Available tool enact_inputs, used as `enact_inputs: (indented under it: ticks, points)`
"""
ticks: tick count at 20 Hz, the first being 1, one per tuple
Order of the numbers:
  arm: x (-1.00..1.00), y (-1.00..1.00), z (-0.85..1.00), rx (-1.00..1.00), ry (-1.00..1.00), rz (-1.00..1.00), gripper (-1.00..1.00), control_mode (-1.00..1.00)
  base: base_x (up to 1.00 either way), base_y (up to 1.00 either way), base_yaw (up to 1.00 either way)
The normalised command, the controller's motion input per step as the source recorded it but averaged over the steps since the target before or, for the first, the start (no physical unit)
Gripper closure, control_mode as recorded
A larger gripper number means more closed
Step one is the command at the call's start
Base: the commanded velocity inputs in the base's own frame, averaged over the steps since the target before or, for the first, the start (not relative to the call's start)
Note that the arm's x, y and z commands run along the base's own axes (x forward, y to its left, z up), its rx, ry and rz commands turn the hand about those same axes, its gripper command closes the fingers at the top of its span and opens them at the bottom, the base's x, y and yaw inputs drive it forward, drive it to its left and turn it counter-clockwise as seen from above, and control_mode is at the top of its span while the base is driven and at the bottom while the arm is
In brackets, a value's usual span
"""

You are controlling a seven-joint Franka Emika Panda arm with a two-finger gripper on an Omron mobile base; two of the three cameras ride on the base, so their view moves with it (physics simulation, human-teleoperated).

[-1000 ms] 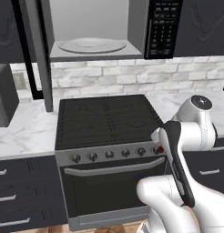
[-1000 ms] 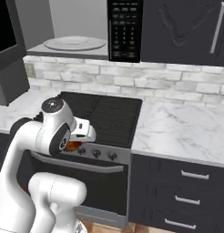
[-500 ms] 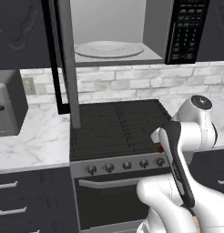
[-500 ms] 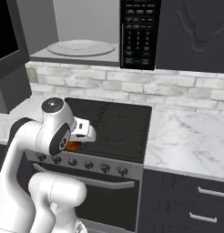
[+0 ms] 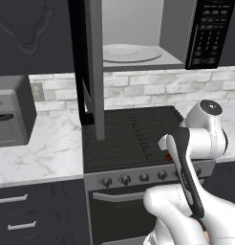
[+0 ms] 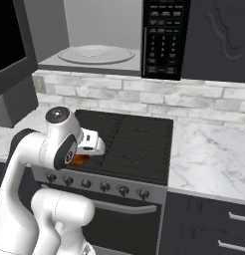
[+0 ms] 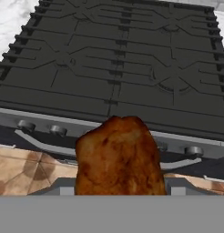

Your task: Transport the chicken drumstick from the fridge to the microwave and turn on the microwave.

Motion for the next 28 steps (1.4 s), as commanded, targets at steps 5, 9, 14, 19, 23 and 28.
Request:
enact_inputs:
  ticks: [5,9,14,19,23,28]
  points:
    - [0.00,0.14,0.02,0.00,-0.09,0.00,1.00,-1.00,0.00,0.00,0.00]
    - [0.00,0.07,0.26,0.00,-0.23,0.00,1.00,-1.00,0.00,0.00,0.00]
    - [0.00,0.01,0.48,0.00,-0.27,0.00,1.00,-1.00,0.00,0.00,0.00]
    - [0.00,0.00,0.85,0.03,-0.21,-0.01,1.00,-1.00,0.00,0.00,0.00]
    - [0.00,0.02,0.98,0.06,-0.22,-0.03,1.00,-1.00,0.00,0.00,0.00]
    - [0.05,0.03,0.92,0.06,-0.27,-0.04,1.00,-1.00,0.00,0.00,0.00]
